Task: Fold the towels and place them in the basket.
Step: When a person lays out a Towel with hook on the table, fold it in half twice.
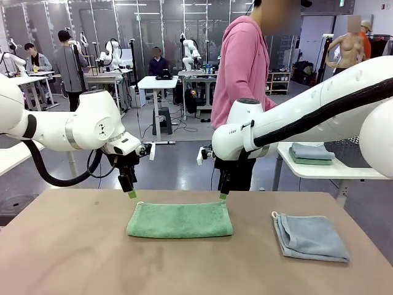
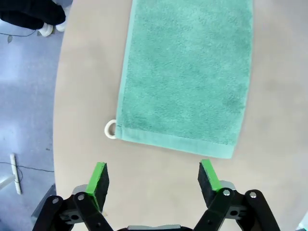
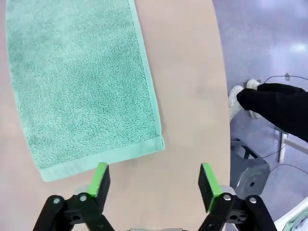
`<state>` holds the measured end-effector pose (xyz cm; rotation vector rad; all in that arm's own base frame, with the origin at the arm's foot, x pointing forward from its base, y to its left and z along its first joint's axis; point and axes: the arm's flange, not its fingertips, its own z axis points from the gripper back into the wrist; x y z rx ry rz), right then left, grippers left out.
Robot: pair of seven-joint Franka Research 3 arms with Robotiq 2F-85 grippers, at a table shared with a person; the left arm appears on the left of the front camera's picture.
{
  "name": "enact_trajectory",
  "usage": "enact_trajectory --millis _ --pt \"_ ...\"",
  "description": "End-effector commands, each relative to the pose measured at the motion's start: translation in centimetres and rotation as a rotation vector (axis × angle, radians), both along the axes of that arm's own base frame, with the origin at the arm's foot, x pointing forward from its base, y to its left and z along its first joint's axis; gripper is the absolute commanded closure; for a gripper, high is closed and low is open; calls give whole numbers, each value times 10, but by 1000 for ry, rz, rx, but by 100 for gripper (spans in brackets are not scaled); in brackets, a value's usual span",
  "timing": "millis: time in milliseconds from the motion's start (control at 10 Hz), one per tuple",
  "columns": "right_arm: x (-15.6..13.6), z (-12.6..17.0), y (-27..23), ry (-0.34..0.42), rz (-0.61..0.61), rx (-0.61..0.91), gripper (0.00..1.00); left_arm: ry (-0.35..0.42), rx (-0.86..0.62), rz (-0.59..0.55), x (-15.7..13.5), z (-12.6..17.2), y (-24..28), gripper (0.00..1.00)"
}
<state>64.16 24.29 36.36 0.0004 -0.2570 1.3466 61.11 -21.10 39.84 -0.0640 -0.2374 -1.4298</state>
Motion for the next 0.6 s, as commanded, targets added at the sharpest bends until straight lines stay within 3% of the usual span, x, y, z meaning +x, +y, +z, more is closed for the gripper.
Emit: enact_trajectory --millis 0,500 --pt "3 -1 0 4 0 0 1 -2 0 -9 9 -2 3 9" --pt "3 -1 0 4 0 0 1 -2 0 -9 9 -2 3 9"
